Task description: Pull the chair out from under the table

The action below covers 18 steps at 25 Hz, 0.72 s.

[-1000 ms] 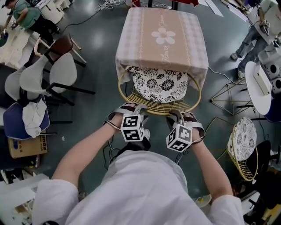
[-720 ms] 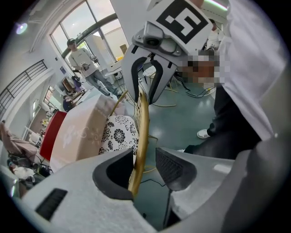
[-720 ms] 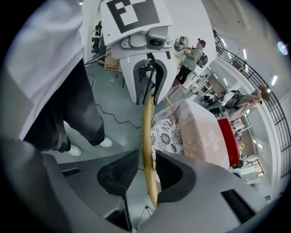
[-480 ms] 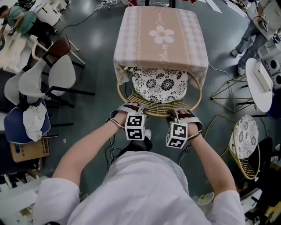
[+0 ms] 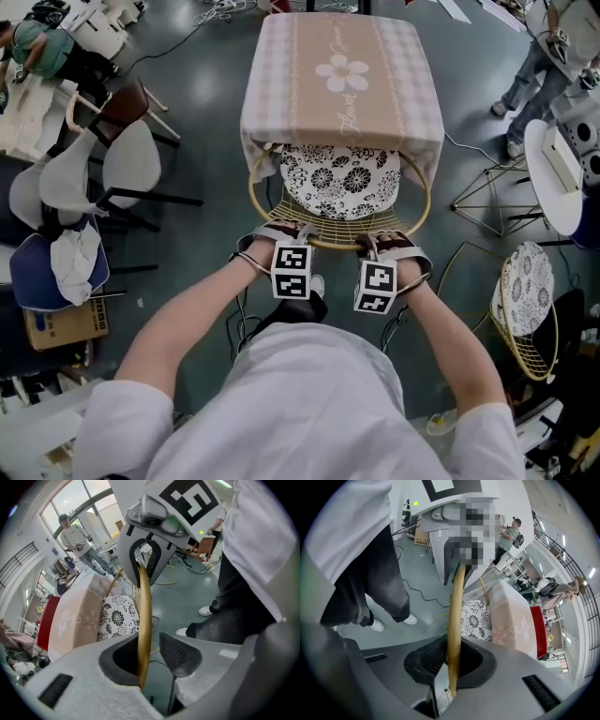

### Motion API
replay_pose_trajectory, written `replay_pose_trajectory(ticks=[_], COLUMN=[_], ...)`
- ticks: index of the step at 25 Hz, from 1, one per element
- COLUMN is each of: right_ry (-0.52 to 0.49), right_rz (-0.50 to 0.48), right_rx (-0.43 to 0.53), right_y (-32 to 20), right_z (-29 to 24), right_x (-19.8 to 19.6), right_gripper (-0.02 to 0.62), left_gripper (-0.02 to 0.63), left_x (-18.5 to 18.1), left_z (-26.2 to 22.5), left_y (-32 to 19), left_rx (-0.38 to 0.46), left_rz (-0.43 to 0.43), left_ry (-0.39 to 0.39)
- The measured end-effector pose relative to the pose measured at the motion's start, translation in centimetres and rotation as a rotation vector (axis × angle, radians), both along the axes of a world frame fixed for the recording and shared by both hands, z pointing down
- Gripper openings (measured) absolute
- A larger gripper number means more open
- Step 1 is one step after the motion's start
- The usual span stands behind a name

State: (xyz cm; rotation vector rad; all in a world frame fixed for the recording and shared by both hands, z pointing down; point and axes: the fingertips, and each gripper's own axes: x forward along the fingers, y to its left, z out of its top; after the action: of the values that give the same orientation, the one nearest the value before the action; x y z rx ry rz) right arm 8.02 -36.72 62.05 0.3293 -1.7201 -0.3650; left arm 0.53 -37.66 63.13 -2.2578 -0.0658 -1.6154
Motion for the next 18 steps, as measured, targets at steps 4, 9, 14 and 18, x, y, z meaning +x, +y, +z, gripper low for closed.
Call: replay_pose_trajectory(ticks=[4,9,14,18], right_ry=[0.014,0.006,0.004,0.002], right_rz=[-0.018,-0.008,0.000,0.004], right_rx=[0.000,0.005,0.004,-0.004], right_y=[0.15,0.02,0.13,0.48], right_z=[0.18,-0.01,0.08,0.17], right_x=[-0.02,0.05,-0.02,-0.01], right_gripper=[0.035,0.034,0.034,0.034], left_gripper=[0.038,0.037,0.034,0.034], left_x=[0.05,0.11,-0.01,0.03], left_z=[-0.01,-0.12,0.13,0.30], left_y=[-0.63,-0.70,-0.60,-0.16], left_rx=[0.039,0.036,0.020,0.010], left_rz=[0.011,-0.003,-0.016,-0.019], left_ry=[-0.019,-0.024,-0.050,-0.061])
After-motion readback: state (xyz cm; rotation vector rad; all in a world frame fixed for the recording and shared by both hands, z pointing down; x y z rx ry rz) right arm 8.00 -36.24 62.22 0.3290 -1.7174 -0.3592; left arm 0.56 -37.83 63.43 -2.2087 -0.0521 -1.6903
